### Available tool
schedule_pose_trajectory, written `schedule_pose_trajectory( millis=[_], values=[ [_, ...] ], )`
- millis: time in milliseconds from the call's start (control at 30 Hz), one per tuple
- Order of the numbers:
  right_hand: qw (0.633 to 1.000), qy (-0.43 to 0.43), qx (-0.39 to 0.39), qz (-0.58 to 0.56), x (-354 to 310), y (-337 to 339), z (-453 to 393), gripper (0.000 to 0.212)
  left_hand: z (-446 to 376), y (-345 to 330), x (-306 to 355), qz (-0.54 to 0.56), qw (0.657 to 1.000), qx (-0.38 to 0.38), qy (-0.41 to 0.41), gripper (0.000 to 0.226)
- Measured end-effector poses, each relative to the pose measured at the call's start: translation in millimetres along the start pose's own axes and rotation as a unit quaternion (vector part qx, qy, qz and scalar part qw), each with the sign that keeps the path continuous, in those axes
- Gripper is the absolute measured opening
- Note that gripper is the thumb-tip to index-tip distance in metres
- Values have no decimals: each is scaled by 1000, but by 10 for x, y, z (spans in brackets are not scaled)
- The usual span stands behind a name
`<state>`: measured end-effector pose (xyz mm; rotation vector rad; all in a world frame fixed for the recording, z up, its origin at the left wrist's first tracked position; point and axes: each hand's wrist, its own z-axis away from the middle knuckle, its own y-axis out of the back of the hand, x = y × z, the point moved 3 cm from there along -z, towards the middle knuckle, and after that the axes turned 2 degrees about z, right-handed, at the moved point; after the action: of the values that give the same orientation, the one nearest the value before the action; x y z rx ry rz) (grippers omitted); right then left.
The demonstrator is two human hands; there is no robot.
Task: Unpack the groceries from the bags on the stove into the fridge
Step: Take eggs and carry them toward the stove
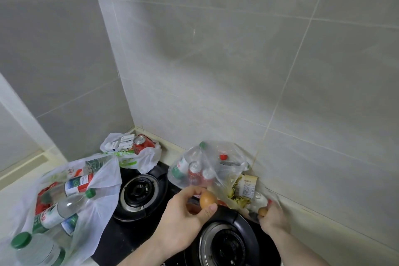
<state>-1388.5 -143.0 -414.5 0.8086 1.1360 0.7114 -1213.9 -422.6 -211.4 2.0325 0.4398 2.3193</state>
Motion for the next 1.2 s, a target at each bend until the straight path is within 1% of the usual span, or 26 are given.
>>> schedule_pose_trajectory(
  millis=[67, 100, 167, 200, 233, 267, 300, 333, 367, 433, 467, 500, 533, 567, 600, 633, 700, 767, 867, 900, 933, 967, 1033, 1100, 1200],
  values=[
    [1000, -2, 8, -13, 43, -32, 5, 58, 23, 14, -6, -2, 1000, -6, 0, 29],
    [1000, 5, 10, -17, 66, -54, 11, 49, 33, 19, -6, -1, 1000, -9, 0, 28],
    [1000, 11, -9, -8, 139, -111, 19, 18, 62, 26, 1, 6, 1000, -12, -2, 26],
    [999, 12, -23, -21, 137, -91, 60, 11, 74, 29, 5, 8, 1000, -13, -4, 25],
    [998, -1, -34, -60, 136, -74, 105, 17, 83, 32, 7, 9, 1000, -14, -3, 24],
    [989, -33, -47, -139, 110, -28, 197, 20, 92, 31, 6, 11, 1000, -18, -3, 24],
    [964, -80, -63, -245, 81, 17, 294, 23, 97, 22, -2, 15, 1000, -24, -1, 24],
    [923, -129, -84, -352, 54, 51, 385, 29, 103, 13, -6, 22, 999, -30, 2, 27],
    [870, -163, -107, -453, 20, 82, 471, 36, 106, 4, -5, 30, 999, -35, 6, 32],
    [769, -194, -142, -592, -37, 169, 636, 42, 107, -17, -19, 51, 998, -42, 17, 43],
    [729, -202, -148, -637, -55, 221, 717, 44, 108, -22, -27, 59, 997, -46, 21, 43],
    [696, -208, -149, -671, -78, 287, 808, 45, 108, -26, -22, 66, 996, -50, 23, 41],
    [673, -210, -144, -694, -98, 347, 891, 45, 106, -28, -23, 72, 996, -58, 22, 39],
    [653, -207, -138, -715, -127, 411, 987, 44, 113, -36, -3, 73, 995, -69, 20, 37],
    [645, -202, -130, -725, -160, 479, 1081, 42, 125, -50, 35, 71, 994, -84, 16, 36],
    [643, -196, -123, -730, -210, 552, 1187, 40, 134, -68, 76, 66, 993, -97, 12, 33],
    [666, -182, -108, -716, -284, 676, 1420, 37, 167, -100, 171, 63, 990, -128, 6, 21],
    [715, -162, -82, -675, -358, 807, 1709, 34, 196, -120, 252, 60, 984, -165, 0, 17],
    [819, -116, -11, -562, -451, 1007, 2257, 17, 232, -143, 312, 29, 972, -231, -36, 15],
    [845, -103, 13, -524, -474, 1064, 2455, 14, 260, -149, 332, 18, 967, -251, -46, 17],
    [864, -95, 36, -493, -482, 1105, 2647, 14, 299, -148, 350, 6, 961, -271, -56, 20],
    [877, -93, 62, -468, -476, 1132, 2842, 16, 344, -147, 357, -2, 954, -292, -68, 22],
    [889, -105, 115, -431, -422, 1162, 3240, 19, 460, -159, 355, -17, 937, -338, -84, 24],
    [890, -130, 153, -410, -349, 1166, 3655, 22, 601, -201, 314, -26, 920, -380, -91, 26],
    [885, -154, 203, -389, -240, 1195, 4303, 35, 924, -299, 311, -26, 896, -431, -101, 37]
  ],
)
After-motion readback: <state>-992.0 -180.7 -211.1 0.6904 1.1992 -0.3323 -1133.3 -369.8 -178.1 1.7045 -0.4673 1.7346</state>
